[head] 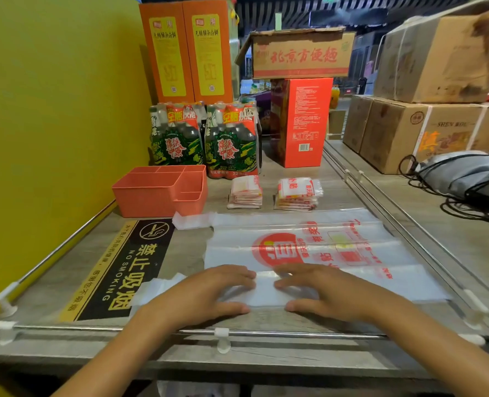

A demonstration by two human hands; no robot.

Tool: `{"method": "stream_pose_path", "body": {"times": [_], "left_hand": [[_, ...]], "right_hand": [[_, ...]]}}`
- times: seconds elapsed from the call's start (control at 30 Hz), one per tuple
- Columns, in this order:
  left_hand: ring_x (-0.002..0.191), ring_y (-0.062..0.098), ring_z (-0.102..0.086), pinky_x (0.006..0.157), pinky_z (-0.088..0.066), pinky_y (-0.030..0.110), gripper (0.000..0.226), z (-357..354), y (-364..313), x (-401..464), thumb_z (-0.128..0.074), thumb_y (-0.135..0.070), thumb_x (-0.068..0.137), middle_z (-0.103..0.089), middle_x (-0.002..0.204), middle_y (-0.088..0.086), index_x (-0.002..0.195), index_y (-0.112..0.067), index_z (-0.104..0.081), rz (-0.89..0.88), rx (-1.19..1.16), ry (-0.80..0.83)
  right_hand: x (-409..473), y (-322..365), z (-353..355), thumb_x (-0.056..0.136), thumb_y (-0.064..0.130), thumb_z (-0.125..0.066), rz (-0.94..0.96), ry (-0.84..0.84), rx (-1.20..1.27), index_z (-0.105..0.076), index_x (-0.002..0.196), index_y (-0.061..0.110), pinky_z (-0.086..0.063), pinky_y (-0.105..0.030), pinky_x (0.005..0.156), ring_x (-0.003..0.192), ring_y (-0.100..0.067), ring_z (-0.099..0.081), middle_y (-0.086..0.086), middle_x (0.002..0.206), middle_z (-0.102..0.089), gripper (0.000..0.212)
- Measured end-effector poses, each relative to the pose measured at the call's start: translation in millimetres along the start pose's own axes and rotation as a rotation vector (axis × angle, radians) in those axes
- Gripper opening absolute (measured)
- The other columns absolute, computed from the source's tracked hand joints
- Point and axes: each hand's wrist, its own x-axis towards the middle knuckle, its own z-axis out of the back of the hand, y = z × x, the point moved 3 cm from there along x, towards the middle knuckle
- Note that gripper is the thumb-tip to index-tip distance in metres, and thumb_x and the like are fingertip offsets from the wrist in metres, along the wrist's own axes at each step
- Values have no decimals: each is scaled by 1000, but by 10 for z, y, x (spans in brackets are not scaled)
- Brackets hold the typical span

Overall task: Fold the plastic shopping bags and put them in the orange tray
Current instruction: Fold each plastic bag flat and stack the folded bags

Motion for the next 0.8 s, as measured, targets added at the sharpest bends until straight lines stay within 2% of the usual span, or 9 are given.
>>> {"method": "stream_pose_path", "body": {"times": [0.13, 0.27, 0.37, 0.43, 0.53, 0.6, 0.67, 0.73, 0.8], "left_hand": [[134, -18, -32, 115, -30, 16, 47, 0, 3, -18, -62, -60, 90, -45, 145, -34, 135, -43, -59, 6, -8, -30], [134, -20, -32, 115, -30, 20, 43, -7, 20, -21, -61, -59, 91, -49, 141, -34, 131, -43, -62, 18, -74, -51], [134, -20, -33, 116, -32, 22, 39, -3, 23, -25, -58, -58, 93, -52, 139, -33, 129, -42, -63, 26, -94, -67], [134, -20, -31, 115, -29, 18, 42, 0, 7, -32, -54, -58, 95, -48, 142, -34, 135, -44, -58, 30, -68, -87], [136, -21, -26, 107, -20, 4, 54, -6, -29, -42, -53, -64, 94, -35, 147, -39, 146, -51, -41, 44, 20, -96], [137, -18, -27, 110, -23, 6, 47, 2, -33, -31, -53, -50, 100, -38, 148, -35, 145, -47, -44, 12, 62, -128], [138, -10, -36, 115, -32, 17, 38, 32, -18, -34, -54, -32, 103, -49, 146, -24, 141, -38, -55, -16, 71, -188], [135, -6, -43, 113, -37, 20, 36, 66, 1, -59, -54, -25, 103, -54, 143, -19, 136, -35, -59, -13, 61, -257], [134, -6, -45, 111, -38, 18, 35, 86, 10, -87, -54, -23, 102, -54, 142, -20, 134, -36, -61, -21, 61, -310]], "right_hand": [[-1, 3, -18, 96, 67, -47, 2, -38, 10, -52, 141, 47, -33, -26, 117, 141, 4, -35, 29, 157, -32, 49], [-14, -9, 12, 96, 65, -49, -6, -64, 75, -57, 136, 47, -31, -23, 117, 139, 6, -36, 30, 154, -36, 45], [-30, 38, 60, 99, 55, -49, 12, -122, 64, -65, 130, 40, -39, -22, 112, 131, 6, -47, 27, 145, -50, 38], [-28, 77, 96, 101, 47, -50, 16, -183, 31, -68, 127, 35, -47, -23, 102, 119, 1, -57, 21, 133, -63, 34], [-28, 116, 142, 100, 45, -51, 25, -281, 12, -72, 120, 32, -53, -26, 93, 106, -4, -65, 16, 120, -71, 31], [-33, 121, 161, 99, 50, -50, 33, -334, 34, -72, 121, 32, -54, -23, 94, 106, -4, -67, 16, 120, -71, 35], [-48, 112, 164, 96, 56, -49, 25, -340, 72, -69, 125, 37, -51, -19, 97, 112, 0, -63, 20, 125, -68, 40], [-65, 71, 143, 96, 58, -53, 19, -296, 58, -59, 133, 43, -45, -18, 103, 121, 3, -55, 25, 136, -59, 41], [-68, 21, 115, 98, 51, -57, -5, -232, -19, -49, 142, 45, -39, -20, 110, 132, 1, -46, 25, 148, -48, 46]]}}
